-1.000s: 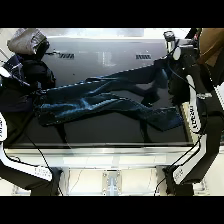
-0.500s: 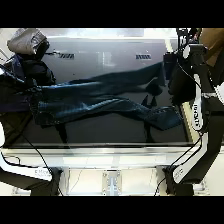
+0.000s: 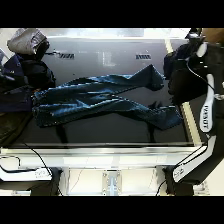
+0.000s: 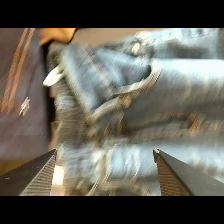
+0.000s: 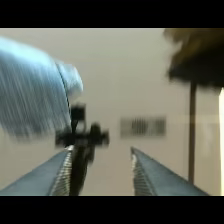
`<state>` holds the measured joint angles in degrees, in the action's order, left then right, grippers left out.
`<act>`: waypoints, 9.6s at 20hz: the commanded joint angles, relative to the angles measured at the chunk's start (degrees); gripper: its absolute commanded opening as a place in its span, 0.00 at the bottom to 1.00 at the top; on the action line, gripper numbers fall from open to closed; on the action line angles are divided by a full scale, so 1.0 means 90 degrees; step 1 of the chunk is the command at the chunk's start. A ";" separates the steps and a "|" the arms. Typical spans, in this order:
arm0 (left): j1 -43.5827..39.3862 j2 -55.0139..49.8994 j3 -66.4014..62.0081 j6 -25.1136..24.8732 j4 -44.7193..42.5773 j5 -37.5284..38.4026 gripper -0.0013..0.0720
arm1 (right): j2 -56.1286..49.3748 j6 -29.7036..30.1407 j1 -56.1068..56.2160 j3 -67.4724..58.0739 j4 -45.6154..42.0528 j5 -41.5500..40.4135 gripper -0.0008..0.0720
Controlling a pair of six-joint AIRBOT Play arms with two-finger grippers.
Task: Fold the clothes and pants, and hang the long-sleeved shirts on hangers.
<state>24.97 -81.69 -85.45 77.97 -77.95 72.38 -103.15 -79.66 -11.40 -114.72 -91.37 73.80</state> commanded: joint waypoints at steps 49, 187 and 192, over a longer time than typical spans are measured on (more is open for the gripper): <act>0.0952 0.2079 0.4539 -0.1916 0.0136 -0.1010 0.05 | 0.0699 0.2380 -0.2040 0.5141 0.4073 -0.1396 0.69; 0.1926 0.3497 0.4595 -0.0420 -0.0998 -0.0546 0.98 | 0.2450 0.1984 -0.4005 0.5054 0.2669 0.1474 0.64; 0.1926 0.3497 0.5595 -0.0423 -0.1001 -0.0602 0.98 | 0.2448 0.2263 -0.4158 0.5578 0.2613 0.1273 0.64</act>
<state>42.24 -50.17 -39.38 74.17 -86.96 67.31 -80.95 -60.95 -48.25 -67.46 -66.96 86.08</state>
